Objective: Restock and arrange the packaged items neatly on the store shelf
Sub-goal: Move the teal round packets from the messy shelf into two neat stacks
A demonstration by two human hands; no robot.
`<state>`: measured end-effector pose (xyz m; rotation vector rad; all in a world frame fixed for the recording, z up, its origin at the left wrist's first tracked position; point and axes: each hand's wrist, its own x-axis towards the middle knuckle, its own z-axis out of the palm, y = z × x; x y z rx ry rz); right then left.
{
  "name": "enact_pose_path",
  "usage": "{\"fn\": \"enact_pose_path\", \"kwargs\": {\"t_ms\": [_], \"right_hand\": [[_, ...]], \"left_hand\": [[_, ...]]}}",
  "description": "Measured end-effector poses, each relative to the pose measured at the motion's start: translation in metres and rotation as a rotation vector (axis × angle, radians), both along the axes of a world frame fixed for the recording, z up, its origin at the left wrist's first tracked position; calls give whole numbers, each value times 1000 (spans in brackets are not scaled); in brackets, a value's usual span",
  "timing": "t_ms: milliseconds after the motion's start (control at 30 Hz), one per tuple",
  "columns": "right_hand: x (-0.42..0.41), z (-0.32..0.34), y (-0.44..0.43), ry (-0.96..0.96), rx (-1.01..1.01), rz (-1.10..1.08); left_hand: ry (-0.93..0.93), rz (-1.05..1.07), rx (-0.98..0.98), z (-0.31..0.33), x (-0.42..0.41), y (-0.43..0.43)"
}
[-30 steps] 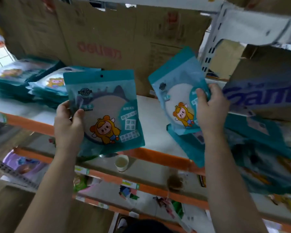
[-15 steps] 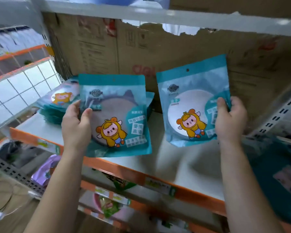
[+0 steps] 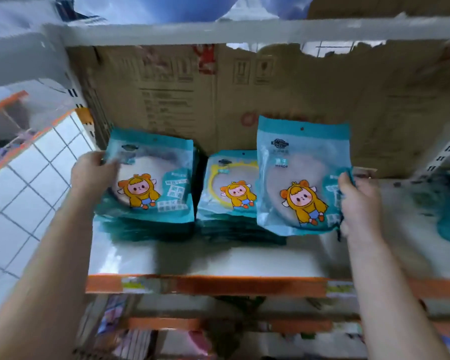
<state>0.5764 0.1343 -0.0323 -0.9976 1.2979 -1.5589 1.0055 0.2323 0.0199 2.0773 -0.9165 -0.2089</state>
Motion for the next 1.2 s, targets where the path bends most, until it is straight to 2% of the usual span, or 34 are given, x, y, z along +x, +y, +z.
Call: {"fn": "enact_pose_path", "kwargs": {"t_ms": [133, 300, 433, 567, 633, 700, 800, 933, 1067, 1200], "right_hand": [[15, -6, 17, -53, 65, -20], [24, -6, 32, -71, 112, -7], [29, -2, 43, -46, 142, -2], [35, 4, 48, -9, 169, 37], [38, 7, 47, -1, 193, 84], [43, 11, 45, 13, 219, 139], [54, 19, 34, 51, 258, 223], [72, 30, 14, 94, 275, 337], [78, 39, -6, 385, 304, 404], [76, 45, -15, 439, 385, 444]], "left_hand": [[119, -70, 39, -10, 20, -3], [115, -78, -7, -21, 27, -11], [74, -100, 44, -28, 30, -18], [114, -110, 108, -29, 31, -22], [-9, -89, 184, -25, 29, -22], [-269, -53, 247, -21, 25, -21], [-517, -97, 159, -20, 9, -12], [-615, -255, -58, -38, -34, 18], [-644, -347, -270, -72, -76, 54], [-672, -419, -334, -107, -103, 75]]}}
